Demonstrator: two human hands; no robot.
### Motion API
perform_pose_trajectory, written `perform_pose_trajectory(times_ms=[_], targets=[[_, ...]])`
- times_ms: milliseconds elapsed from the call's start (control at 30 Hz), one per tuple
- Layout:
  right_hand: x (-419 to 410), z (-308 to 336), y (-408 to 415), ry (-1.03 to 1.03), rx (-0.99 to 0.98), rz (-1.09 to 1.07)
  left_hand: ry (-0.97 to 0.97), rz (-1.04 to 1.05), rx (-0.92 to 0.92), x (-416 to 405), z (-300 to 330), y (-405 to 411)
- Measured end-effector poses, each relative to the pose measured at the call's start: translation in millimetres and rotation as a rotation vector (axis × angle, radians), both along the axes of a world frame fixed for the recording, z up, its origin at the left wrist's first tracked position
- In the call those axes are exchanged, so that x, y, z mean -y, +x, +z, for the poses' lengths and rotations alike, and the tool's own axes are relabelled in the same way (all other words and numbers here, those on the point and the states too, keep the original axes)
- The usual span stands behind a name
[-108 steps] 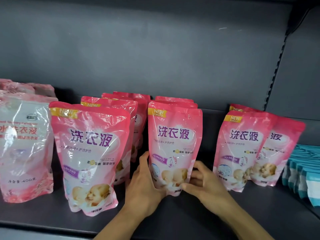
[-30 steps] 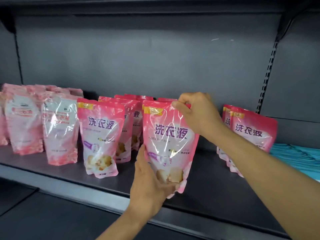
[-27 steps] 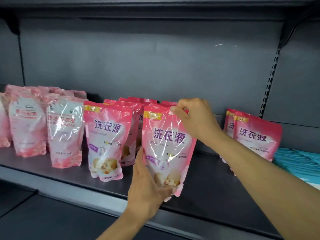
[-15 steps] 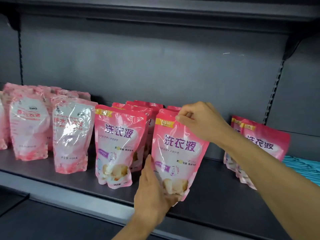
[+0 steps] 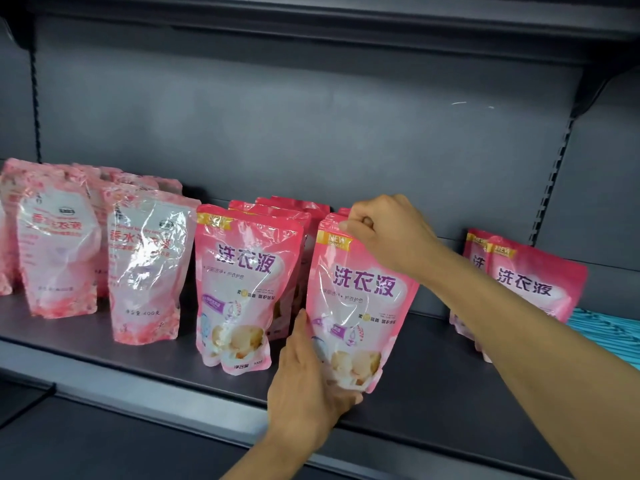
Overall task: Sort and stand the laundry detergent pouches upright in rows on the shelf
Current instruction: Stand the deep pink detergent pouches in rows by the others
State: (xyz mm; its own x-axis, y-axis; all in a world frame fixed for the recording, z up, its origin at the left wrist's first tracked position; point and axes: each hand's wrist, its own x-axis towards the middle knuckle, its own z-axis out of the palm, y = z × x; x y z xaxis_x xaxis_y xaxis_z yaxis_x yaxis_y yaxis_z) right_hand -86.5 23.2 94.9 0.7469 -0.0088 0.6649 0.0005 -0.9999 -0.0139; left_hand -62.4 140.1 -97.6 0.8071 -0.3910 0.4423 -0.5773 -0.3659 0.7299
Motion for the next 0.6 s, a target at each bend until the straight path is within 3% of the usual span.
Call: perform_pose_trajectory(times_ms=[133,333,467,600], targets=[[2.2,-0.4,-27.3,0.114,0.126,0.037,0.023,-0.029,-0.007,-4.0,-0.2,3.3],[27.4,-74.7,-71.7,0.693,0.497,-0.004,0.033,-0.114,-0.056,-14.9,-3.0,13.1],[28.0,-147.7,-71.1,0.832,0.232,-0.038,-0.003,-0.198,-0.083,-25.2,-0.9,16.8],[19.6,-184.2,-58.1,0.819,0.035,-0.020,-0.015,-0.161,-0.066,-27.1,2.1,25.0]])
